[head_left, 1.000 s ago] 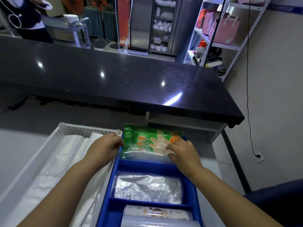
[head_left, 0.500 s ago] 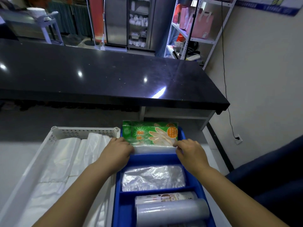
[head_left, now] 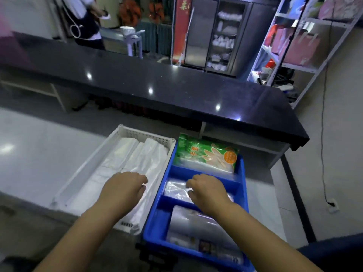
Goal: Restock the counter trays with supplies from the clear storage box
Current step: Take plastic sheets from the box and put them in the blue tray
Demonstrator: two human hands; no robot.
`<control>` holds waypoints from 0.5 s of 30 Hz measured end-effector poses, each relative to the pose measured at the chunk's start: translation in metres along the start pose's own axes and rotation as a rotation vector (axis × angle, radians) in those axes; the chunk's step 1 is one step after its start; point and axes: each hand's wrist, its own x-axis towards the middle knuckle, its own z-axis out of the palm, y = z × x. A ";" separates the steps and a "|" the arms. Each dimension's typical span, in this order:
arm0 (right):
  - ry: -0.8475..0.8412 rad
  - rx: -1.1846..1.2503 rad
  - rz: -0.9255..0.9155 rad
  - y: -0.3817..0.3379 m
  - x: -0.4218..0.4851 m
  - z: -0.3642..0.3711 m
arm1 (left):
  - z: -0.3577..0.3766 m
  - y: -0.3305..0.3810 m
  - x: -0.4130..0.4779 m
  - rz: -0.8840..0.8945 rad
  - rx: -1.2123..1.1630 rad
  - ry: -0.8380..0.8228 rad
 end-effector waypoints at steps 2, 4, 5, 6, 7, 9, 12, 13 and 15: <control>0.008 -0.001 -0.116 -0.020 -0.003 -0.001 | -0.001 -0.005 -0.035 -0.092 0.001 0.006; 0.015 0.027 -0.235 -0.044 -0.006 -0.002 | -0.004 -0.012 -0.070 -0.167 0.005 -0.018; 0.013 0.035 -0.289 -0.057 -0.007 -0.003 | -0.007 -0.016 -0.088 -0.197 0.014 -0.030; 0.009 0.029 -0.337 -0.070 -0.008 -0.003 | -0.009 -0.021 -0.105 -0.227 0.024 -0.032; 0.008 0.009 -0.383 -0.084 -0.008 -0.003 | -0.013 -0.028 -0.122 -0.257 0.031 -0.023; 0.020 -0.025 -0.489 -0.113 -0.005 -0.003 | -0.020 -0.042 -0.156 -0.331 0.023 0.005; 0.016 -0.037 -0.615 -0.162 -0.001 -0.004 | -0.029 -0.063 -0.203 -0.457 -0.024 0.045; 0.012 -0.057 -0.646 -0.178 0.001 -0.003 | -0.030 -0.070 -0.219 -0.500 -0.039 0.065; 0.006 -0.101 -0.691 -0.210 0.003 -0.001 | -0.032 -0.085 -0.249 -0.582 -0.044 0.085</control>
